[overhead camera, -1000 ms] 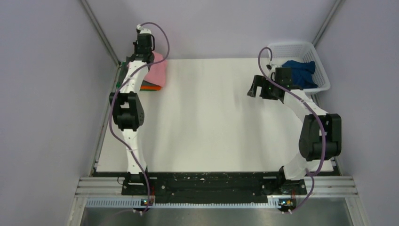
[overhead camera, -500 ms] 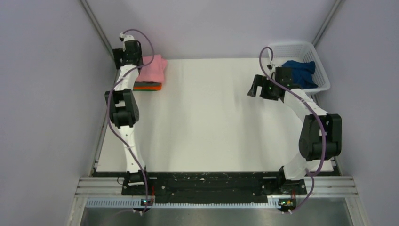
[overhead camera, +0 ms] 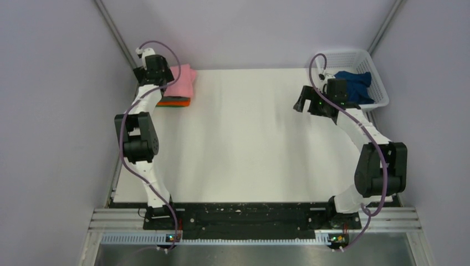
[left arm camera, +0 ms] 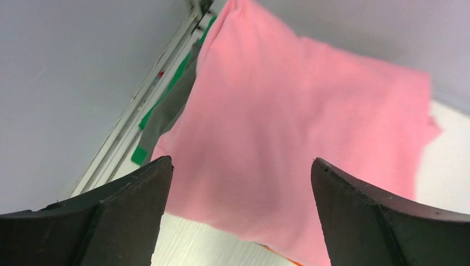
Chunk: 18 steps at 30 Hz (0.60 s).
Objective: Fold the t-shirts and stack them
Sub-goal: Put the neatly folded tshirt into the corner of the board with the left arm, then smooth out wrinkles on the folded tshirt
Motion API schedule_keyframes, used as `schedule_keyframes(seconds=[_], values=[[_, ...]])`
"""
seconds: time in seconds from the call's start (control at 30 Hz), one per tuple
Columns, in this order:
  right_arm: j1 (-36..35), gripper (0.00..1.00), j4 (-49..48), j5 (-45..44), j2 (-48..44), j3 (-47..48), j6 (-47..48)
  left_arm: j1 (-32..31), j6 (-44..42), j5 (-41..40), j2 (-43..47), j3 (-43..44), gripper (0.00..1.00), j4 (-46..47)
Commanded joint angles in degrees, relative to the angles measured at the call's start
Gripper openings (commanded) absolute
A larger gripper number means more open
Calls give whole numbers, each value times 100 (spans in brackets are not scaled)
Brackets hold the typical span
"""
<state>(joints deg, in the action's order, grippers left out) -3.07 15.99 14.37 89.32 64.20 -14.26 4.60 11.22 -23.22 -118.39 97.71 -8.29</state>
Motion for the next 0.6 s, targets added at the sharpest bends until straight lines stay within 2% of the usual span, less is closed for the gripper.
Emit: schedule_keyframes(seconds=[0.0, 0.17, 0.37, 0.57], values=[[35, 99, -338, 36, -338, -51, -142, 50, 341, 556, 338, -138, 99, 756], [36, 99, -376, 172, -321, -42, -204, 253, 370, 1477, -283, 196, 99, 673], [40, 99, -197, -1, -301, 31, -229, 748, 591, 2072, -809, 394, 99, 651], [43, 99, 2, -336, -285, 127, -182, 1189, 321, 3083, -1326, 754, 99, 680]])
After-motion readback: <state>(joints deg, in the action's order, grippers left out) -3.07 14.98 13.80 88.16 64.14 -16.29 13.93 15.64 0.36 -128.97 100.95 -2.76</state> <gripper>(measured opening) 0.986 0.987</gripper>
